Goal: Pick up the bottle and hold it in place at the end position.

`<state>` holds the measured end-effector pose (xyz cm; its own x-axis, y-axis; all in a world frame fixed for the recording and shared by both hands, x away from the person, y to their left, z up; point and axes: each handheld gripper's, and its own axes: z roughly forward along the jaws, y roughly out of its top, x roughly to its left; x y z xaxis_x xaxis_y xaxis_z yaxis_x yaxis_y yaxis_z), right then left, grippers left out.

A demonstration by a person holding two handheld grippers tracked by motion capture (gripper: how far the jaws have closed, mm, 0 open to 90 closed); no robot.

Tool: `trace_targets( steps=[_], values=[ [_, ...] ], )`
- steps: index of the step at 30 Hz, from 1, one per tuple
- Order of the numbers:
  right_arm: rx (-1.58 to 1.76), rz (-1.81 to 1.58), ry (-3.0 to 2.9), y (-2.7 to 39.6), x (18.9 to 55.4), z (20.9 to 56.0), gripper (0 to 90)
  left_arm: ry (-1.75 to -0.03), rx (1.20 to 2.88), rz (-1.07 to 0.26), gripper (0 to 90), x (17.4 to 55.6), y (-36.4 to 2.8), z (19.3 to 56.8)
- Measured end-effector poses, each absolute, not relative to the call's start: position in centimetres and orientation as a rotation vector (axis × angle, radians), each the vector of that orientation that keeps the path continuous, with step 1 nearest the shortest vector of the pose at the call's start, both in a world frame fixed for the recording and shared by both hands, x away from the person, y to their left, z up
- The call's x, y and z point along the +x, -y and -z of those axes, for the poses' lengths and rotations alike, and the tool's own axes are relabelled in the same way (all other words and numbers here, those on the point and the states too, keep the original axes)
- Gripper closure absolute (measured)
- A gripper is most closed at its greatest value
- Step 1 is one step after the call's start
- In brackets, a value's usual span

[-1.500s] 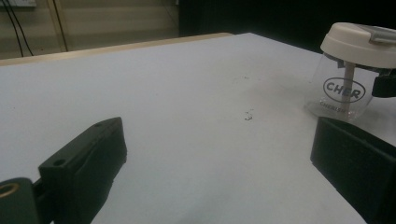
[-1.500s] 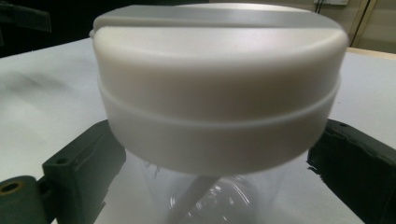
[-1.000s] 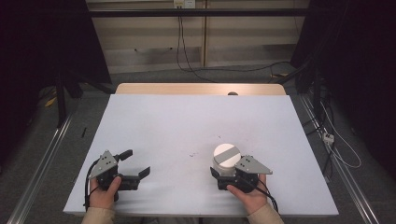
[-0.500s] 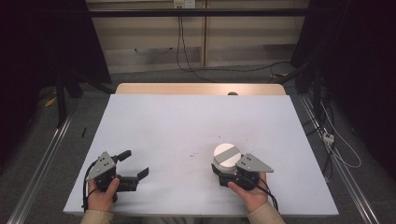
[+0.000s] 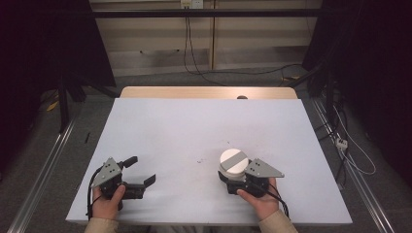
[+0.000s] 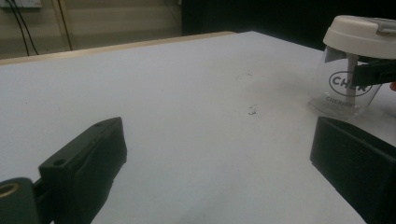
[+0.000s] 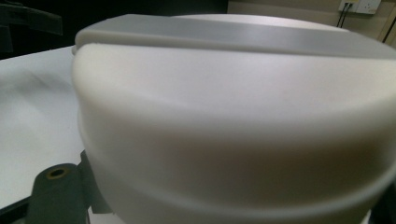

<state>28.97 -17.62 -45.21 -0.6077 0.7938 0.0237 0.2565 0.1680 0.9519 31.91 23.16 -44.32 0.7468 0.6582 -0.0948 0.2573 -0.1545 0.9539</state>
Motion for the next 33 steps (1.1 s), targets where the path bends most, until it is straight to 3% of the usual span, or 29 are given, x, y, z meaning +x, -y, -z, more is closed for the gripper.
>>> trace_targets(
  steps=[33],
  values=[
    [0.985, -1.457, -1.996, 17.6, 31.2, 44.1, 18.3, -0.731, 1.718, -0.414, 3.4, 32.0, -23.3, 44.4]
  ],
)
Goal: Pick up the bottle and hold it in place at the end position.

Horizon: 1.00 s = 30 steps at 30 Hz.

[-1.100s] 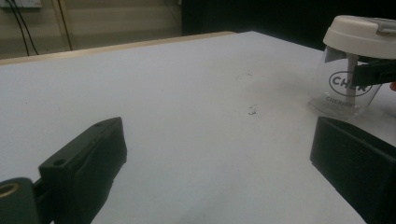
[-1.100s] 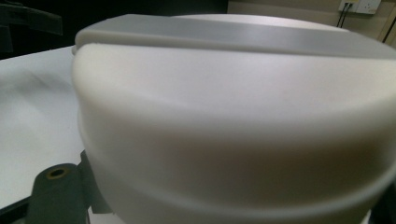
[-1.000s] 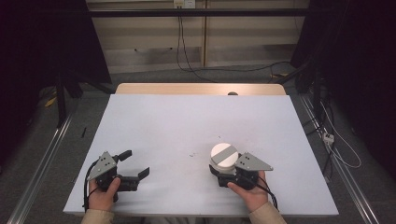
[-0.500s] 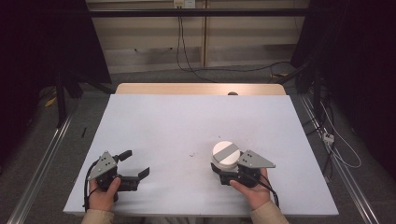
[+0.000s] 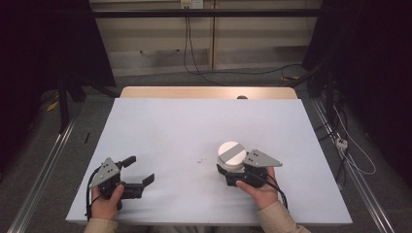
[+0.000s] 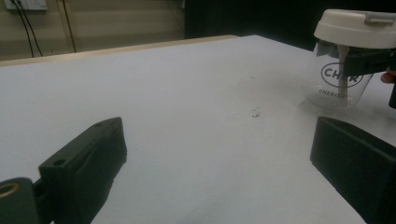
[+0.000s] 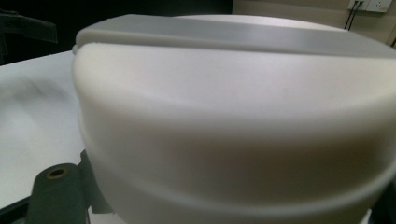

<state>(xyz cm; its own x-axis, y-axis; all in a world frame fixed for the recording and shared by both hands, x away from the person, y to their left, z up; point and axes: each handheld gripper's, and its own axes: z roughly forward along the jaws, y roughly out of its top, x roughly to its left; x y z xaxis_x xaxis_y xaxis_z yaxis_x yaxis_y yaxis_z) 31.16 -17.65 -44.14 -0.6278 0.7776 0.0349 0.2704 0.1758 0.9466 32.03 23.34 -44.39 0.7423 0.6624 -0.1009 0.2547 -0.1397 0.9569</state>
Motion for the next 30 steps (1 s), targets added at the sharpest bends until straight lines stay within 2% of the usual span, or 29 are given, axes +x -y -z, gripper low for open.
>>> trace_targets(
  steps=[30],
  values=[
    [1.0, -1.448, -2.001, 17.0, 34.3, 43.1, 18.3, -0.698, 1.725, -0.381, 3.4, 32.3, -22.4, 44.5]
  ],
)
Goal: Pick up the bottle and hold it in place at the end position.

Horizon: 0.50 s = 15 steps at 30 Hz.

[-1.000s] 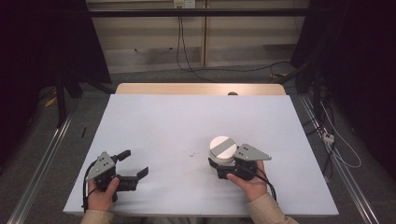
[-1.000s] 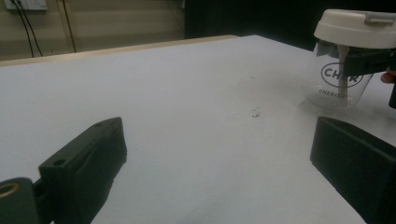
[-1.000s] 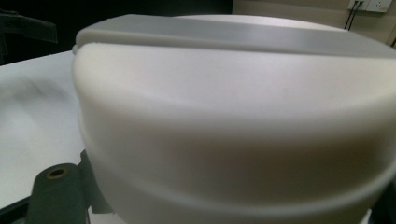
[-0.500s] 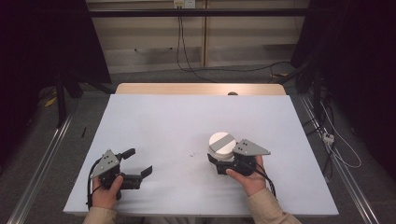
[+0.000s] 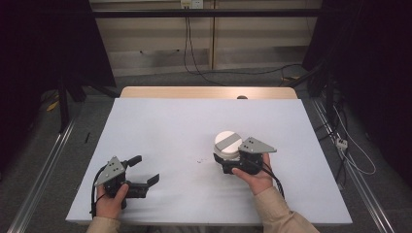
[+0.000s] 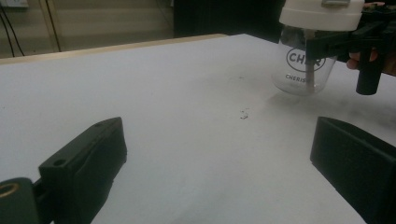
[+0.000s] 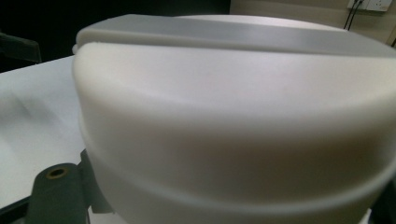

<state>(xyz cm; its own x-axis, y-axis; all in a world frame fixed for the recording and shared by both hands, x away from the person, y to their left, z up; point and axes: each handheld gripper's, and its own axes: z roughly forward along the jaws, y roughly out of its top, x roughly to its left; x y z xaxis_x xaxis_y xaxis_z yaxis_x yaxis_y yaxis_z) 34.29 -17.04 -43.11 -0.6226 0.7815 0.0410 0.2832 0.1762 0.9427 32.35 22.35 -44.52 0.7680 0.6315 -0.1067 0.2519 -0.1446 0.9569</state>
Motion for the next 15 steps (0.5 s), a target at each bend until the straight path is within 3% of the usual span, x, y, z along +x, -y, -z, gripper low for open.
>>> trace_targets(
  steps=[15],
  values=[
    [1.012, -1.443, -1.991, 16.8, 35.6, 43.0, 18.3, -0.692, 1.707, -0.37, 3.4, 32.8, -22.2, 44.3]
  ],
)
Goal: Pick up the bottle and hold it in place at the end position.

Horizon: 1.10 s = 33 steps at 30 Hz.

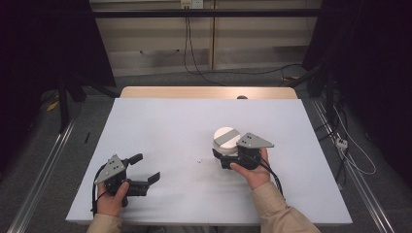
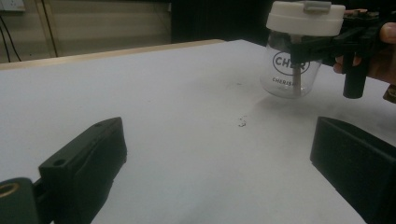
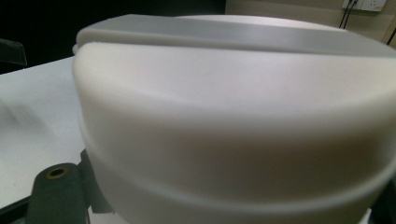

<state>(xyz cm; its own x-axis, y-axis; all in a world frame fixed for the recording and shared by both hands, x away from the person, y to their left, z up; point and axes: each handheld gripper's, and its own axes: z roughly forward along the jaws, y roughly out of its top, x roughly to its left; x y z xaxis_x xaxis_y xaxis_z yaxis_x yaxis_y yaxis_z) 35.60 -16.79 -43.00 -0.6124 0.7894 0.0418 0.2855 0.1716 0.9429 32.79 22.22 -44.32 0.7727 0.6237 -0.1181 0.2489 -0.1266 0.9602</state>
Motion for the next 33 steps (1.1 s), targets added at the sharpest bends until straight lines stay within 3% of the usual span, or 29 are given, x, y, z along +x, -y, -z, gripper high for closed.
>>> trace_targets(
  steps=[33],
  values=[
    [1.023, -1.448, -1.968, 15.7, 38.8, 42.9, 18.3, -0.703, 1.705, -0.38, 3.4, 32.8, -22.4, 44.4]
  ],
)
